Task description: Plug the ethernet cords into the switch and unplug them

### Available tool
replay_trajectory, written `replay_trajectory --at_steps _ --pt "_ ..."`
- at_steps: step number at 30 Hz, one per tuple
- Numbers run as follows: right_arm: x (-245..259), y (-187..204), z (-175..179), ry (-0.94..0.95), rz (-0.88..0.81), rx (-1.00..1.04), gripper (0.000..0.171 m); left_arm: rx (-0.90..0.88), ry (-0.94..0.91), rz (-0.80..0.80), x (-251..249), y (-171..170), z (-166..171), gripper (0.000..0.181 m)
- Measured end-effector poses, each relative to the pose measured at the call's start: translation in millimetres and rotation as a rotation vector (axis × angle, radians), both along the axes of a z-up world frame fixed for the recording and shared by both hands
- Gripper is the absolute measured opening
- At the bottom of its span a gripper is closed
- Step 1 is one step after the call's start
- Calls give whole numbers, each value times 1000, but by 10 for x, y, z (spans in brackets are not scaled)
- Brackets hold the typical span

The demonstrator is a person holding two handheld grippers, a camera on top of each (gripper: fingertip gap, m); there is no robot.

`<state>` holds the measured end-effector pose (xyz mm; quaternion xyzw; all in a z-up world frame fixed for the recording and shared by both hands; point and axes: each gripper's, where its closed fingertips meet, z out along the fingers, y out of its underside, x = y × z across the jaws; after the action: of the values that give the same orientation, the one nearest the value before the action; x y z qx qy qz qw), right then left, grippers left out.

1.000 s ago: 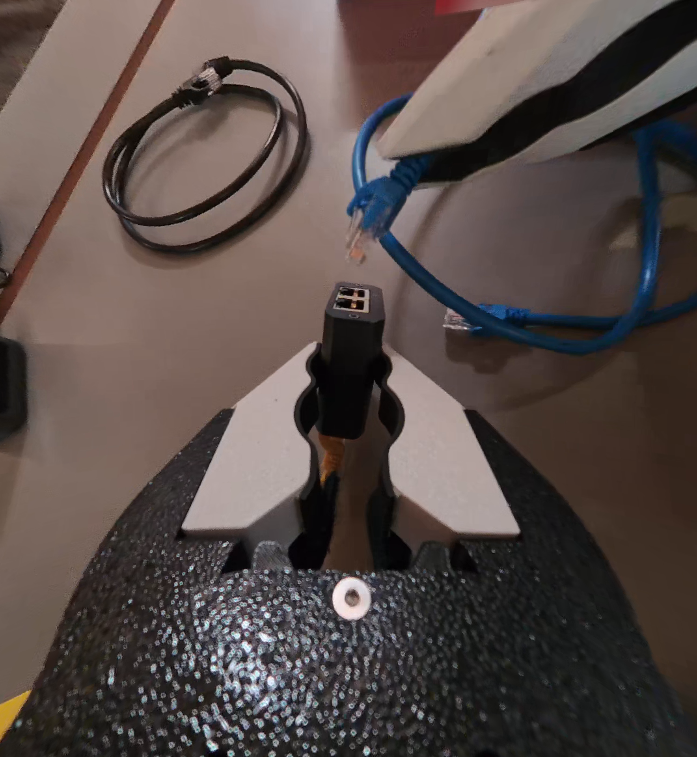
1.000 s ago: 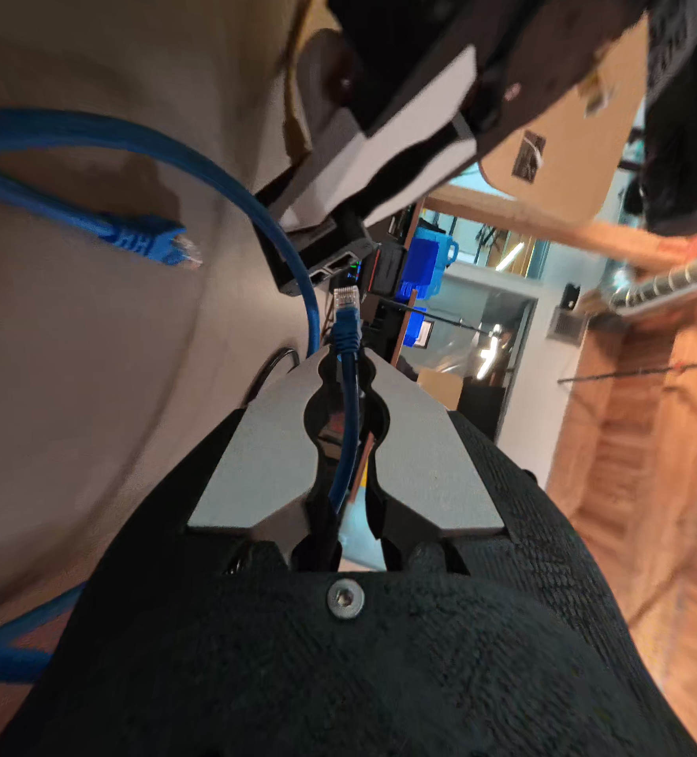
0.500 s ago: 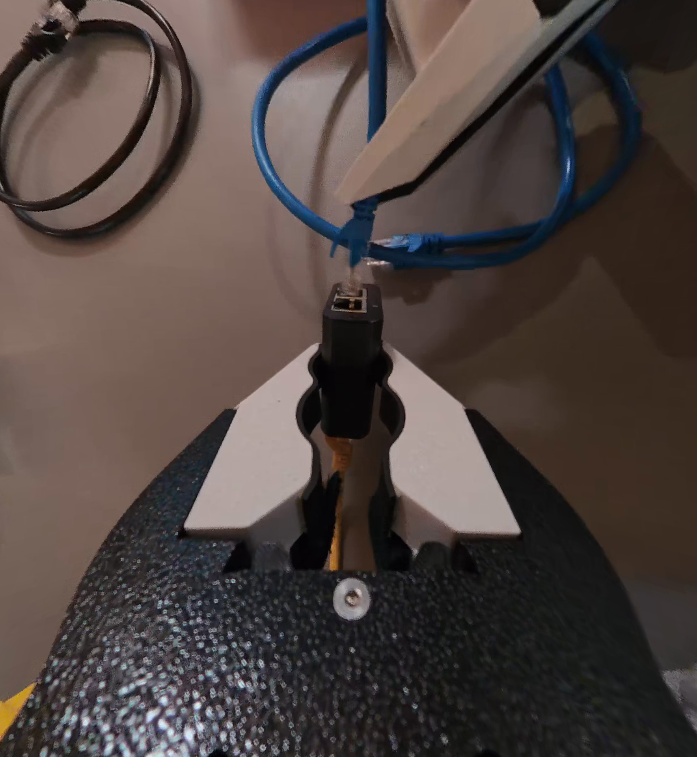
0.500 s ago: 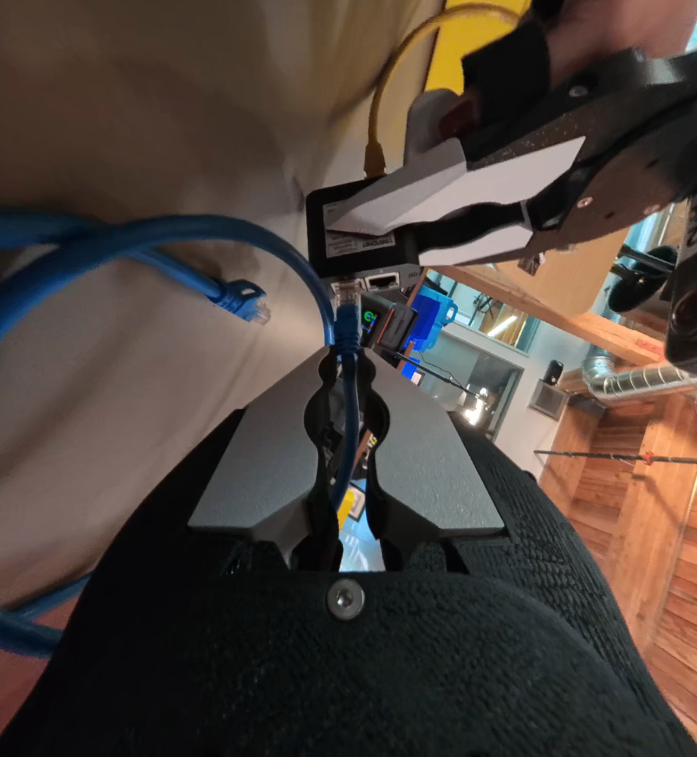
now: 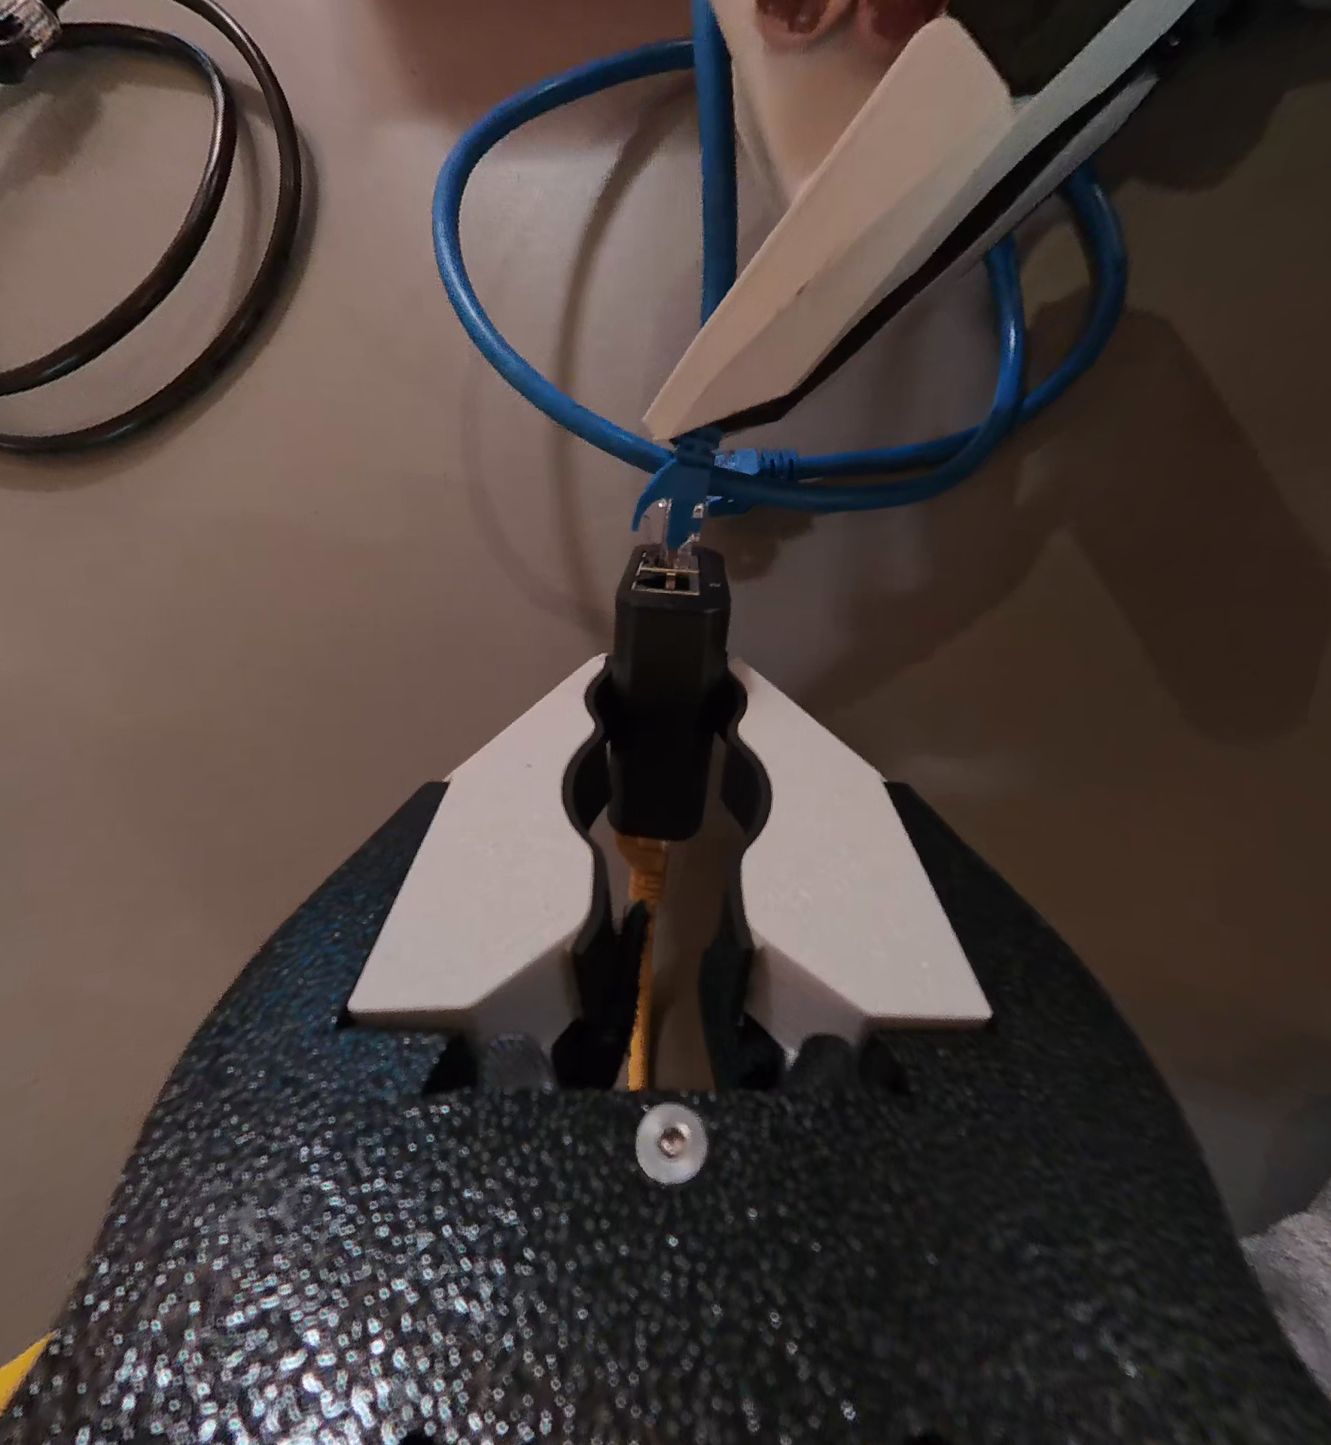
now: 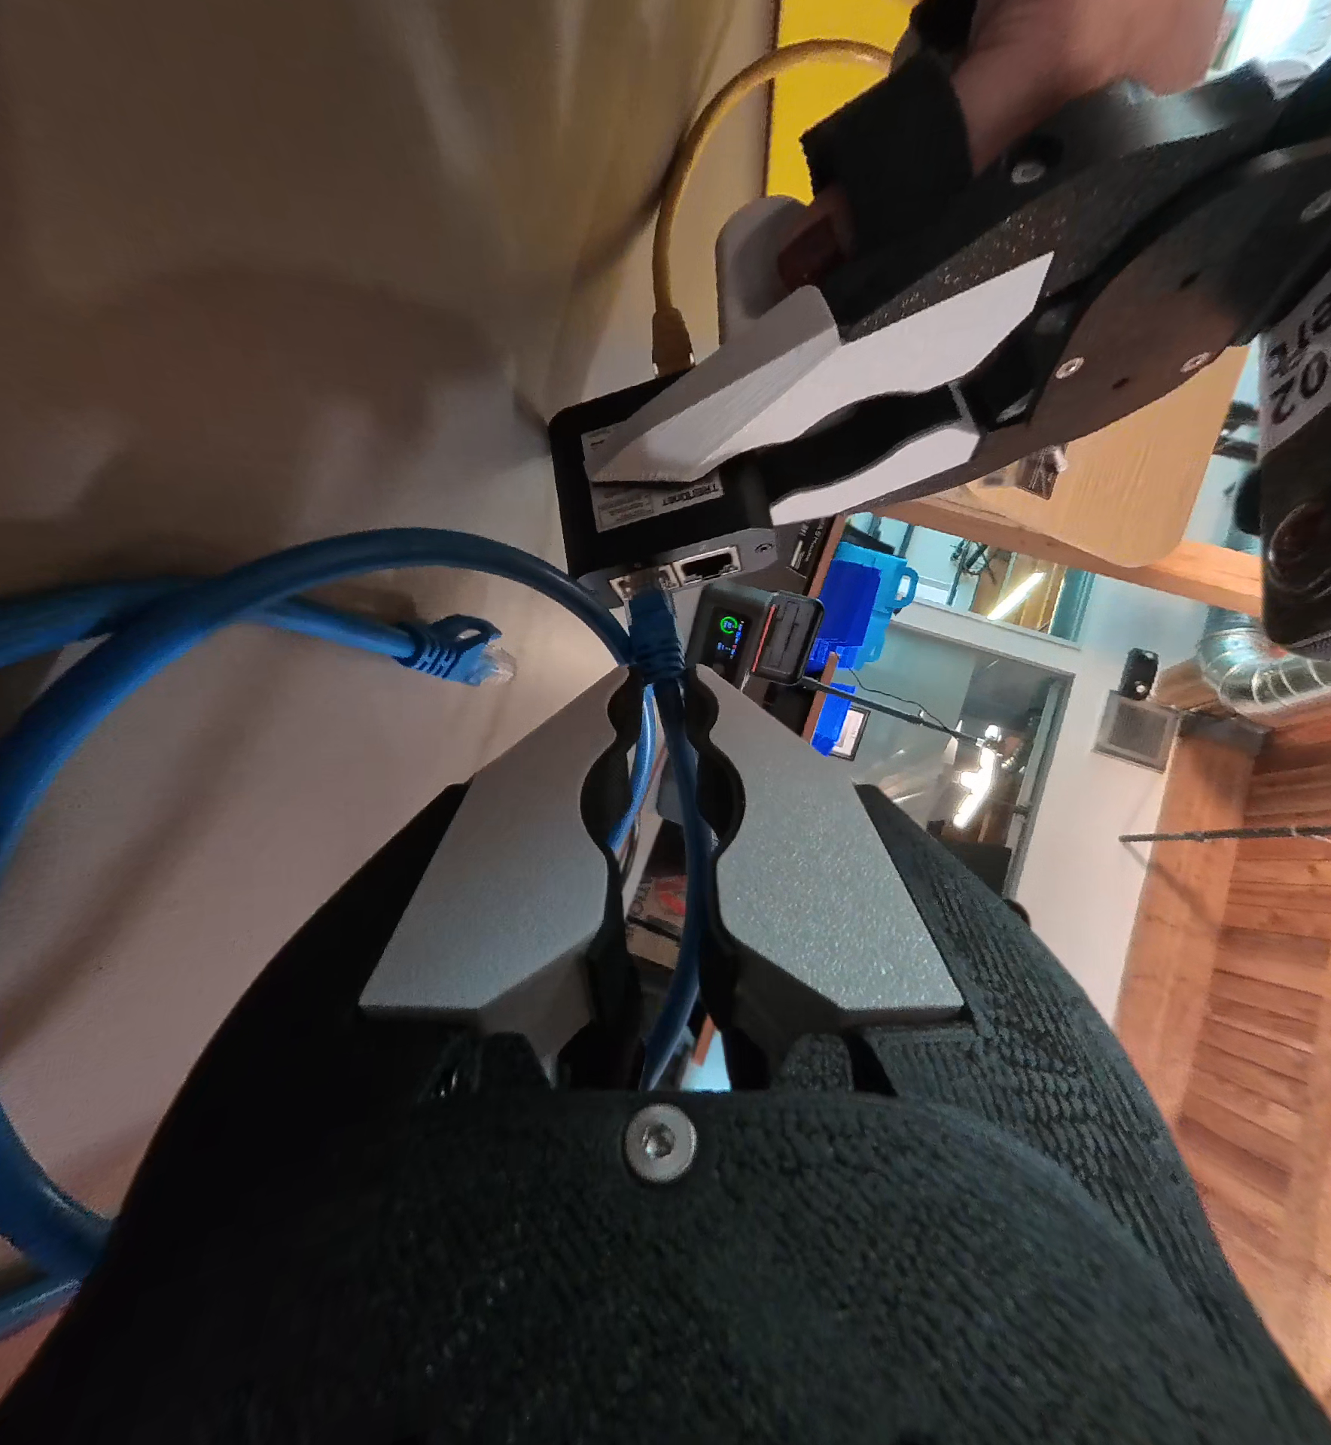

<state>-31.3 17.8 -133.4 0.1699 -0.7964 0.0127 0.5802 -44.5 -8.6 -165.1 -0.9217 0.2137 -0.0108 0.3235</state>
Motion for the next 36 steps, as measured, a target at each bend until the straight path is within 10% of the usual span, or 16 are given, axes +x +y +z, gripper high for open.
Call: replay_trajectory --at_steps 24,36 --pt "-49 32 -52 -41 -46 -91 8 40 -63 -31 26 60 -9 22" --pt "-166 639 530 -62 -163 -869 23 453 275 208 -543 420 246 22"
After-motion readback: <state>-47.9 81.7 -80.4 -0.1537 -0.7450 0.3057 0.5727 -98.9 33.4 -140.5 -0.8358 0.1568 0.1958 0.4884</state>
